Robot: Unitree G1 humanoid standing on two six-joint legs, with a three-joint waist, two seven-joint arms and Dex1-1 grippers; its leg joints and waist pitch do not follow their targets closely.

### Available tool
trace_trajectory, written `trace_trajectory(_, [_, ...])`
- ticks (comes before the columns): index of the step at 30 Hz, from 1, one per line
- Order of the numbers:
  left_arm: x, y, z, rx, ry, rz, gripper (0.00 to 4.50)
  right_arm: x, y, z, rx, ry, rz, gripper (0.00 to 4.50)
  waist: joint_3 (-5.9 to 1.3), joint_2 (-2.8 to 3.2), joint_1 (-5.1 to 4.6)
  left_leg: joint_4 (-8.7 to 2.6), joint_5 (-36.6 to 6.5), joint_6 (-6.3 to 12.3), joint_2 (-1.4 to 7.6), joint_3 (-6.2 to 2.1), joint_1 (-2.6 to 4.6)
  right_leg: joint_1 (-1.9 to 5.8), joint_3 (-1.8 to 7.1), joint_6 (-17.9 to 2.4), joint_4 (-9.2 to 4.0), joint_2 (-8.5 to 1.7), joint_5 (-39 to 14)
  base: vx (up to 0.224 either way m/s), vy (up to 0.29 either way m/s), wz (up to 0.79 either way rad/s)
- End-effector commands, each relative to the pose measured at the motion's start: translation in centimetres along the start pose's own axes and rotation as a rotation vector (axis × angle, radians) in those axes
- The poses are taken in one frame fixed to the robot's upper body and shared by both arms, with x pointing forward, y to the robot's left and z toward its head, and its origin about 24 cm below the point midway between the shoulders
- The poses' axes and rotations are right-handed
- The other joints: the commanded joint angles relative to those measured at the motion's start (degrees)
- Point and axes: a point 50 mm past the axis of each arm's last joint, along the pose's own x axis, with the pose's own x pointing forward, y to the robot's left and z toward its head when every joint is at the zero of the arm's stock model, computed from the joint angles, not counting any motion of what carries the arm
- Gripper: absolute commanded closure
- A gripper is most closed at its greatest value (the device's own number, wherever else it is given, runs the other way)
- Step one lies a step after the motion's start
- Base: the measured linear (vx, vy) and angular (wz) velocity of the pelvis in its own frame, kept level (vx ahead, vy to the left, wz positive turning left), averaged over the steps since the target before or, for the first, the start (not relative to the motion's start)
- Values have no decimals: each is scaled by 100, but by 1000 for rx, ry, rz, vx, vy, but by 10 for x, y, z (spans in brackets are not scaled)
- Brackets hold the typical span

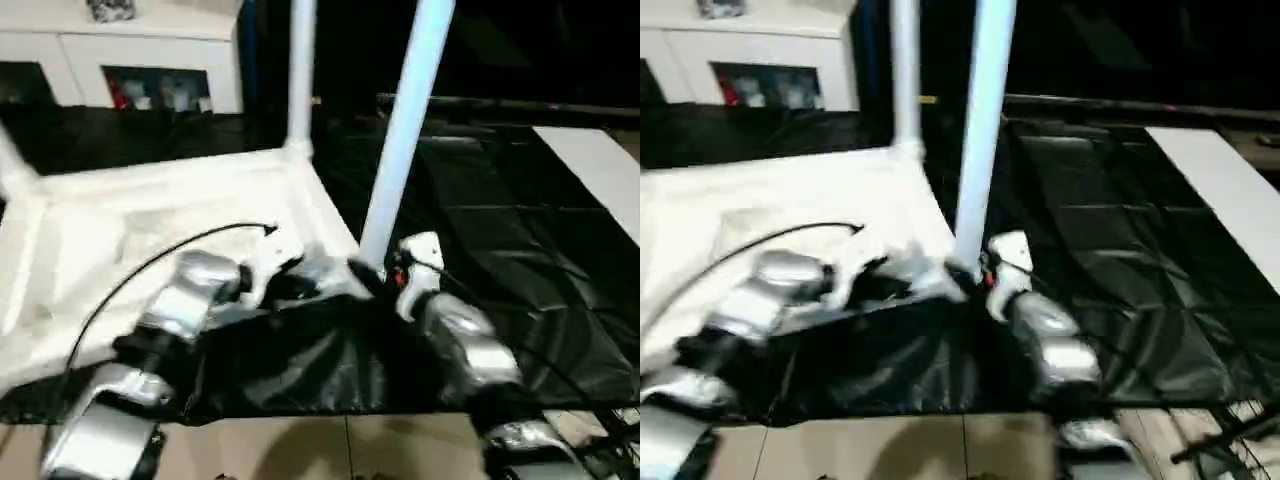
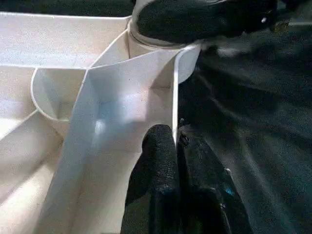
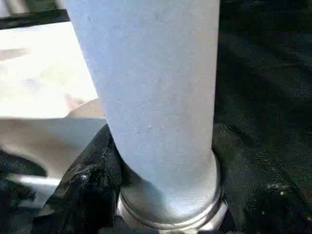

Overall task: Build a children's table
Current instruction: Rotate leg to tighten, then rotate table base

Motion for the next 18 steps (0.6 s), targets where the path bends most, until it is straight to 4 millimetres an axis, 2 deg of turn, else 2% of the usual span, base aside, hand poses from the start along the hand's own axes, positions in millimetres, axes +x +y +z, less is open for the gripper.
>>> trace_trajectory(1, [18,-9,24,70,-62,-26,450,15,38,-7,2,34,118,201,-300,124,-30,-429,-2553,-116,93,-115,67,153,149,-540,-618,-291,-3307,0,0,0])
trace_trajectory(6, [16,-7,18,91,-34,-35,450,12,28,-1,-35,3,83,201,-303,134,-25,-452,-2466,-60,109,-87,54,157,191,-780,-560,-264,-2698,0,0,0])
trace_trajectory(7, [16,-7,17,93,-32,-35,450,12,27,-1,-35,3,79,145,-308,142,-19,-454,-2436,-61,116,-82,59,159,202,-841,-540,-265,-2569,0,0,0])
trace_trajectory(8, [14,-5,15,90,-26,-24,450,8,21,0,-47,-2,83,131,-304,137,-21,-457,-2433,-56,118,-78,57,158,205,-861,-537,-262,-2528,0,0,0])
trace_trajectory(9, [11,-2,12,86,-20,-9,450,-1,10,2,-87,-4,91,131,-304,133,-13,-454,-2406,-43,116,-70,52,170,210,-884,-531,-262,-2471,0,0,0])
trace_trajectory(11, [10,-2,11,85,-19,-8,450,-3,7,3,-99,0,93,125,-316,136,19,-436,-2349,-3,124,-47,84,152,226,-930,-526,-266,-2339,0,0,0])
trace_trajectory(12, [10,-1,11,85,-18,-3,450,-6,4,3,-108,6,98,111,-315,129,18,-440,-2299,6,124,-44,73,160,231,-959,-518,-265,-2266,0,0,0])
trace_trajectory(13, [8,1,10,85,-19,8,450,-15,-5,5,-142,12,125,97,-330,121,43,-436,-2107,46,126,-35,43,204,234,-1017,-485,-261,-2041,0,0,0])
trace_trajectory(14, [8,1,10,85,-19,8,450,-15,-5,5,-142,12,125,97,-328,127,67,-432,-2061,61,131,-24,59,193,239,-1026,-486,-254,-1953,0,0,0])
trace_trajectory(15, [7,2,10,79,-27,15,450,-24,-13,8,-181,16,153,91,-330,111,90,-414,-2033,118,137,2,81,175,251,-1084,-474,-245,-1815,0,0,0])
trace_trajectory(16, [5,3,10,80,-39,16,450,-34,-21,14,-182,5,184,87,-333,87,96,-416,-1965,175,132,2,42,220,247,-1093,-462,-246,-1799,0,0,0])
trace_trajectory(18, [4,3,10,74,-47,24,450,-43,-27,19,-172,-5,214,87,-345,90,98,-419,-1743,229,136,-8,-18,263,247,-1099,-428,-258,-1642,0,0,0])
